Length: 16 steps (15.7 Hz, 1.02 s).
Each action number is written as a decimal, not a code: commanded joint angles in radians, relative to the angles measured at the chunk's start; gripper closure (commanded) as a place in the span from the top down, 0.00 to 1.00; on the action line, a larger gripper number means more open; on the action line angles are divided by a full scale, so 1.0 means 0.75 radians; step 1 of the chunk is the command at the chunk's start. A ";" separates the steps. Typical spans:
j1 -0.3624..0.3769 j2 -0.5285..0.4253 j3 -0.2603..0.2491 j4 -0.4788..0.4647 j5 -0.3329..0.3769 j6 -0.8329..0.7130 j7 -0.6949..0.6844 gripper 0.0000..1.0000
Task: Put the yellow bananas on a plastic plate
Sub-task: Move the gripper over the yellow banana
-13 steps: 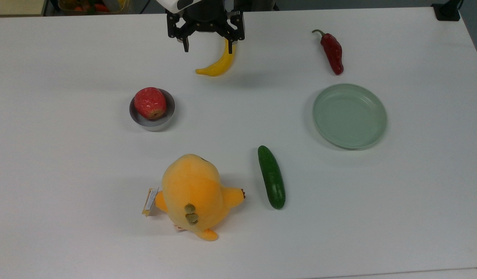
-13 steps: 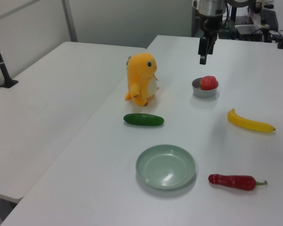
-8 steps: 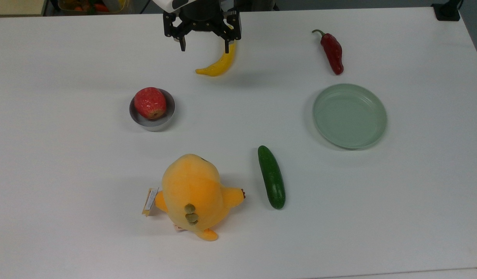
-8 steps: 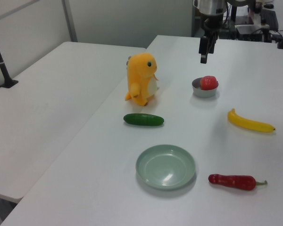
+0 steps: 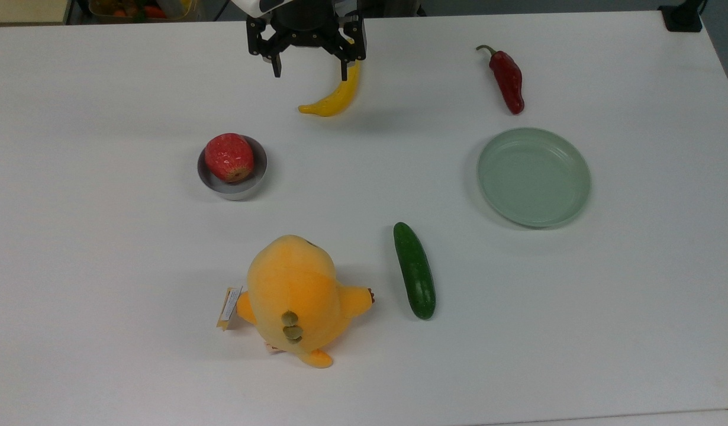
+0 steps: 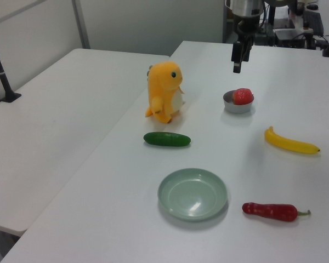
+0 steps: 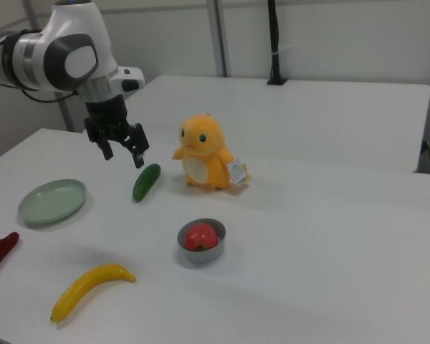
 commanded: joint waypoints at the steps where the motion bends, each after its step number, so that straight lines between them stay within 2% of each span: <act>1: -0.002 -0.048 0.018 -0.059 0.005 -0.011 -0.009 1.00; 7: -0.024 -0.111 0.126 -0.168 0.024 -0.017 0.042 1.00; 10: -0.038 -0.199 0.171 -0.317 0.058 -0.015 0.124 1.00; 14: -0.051 -0.338 0.173 -0.536 0.075 -0.007 0.124 1.00; 16: -0.051 -0.379 0.173 -0.662 0.075 0.068 0.120 1.00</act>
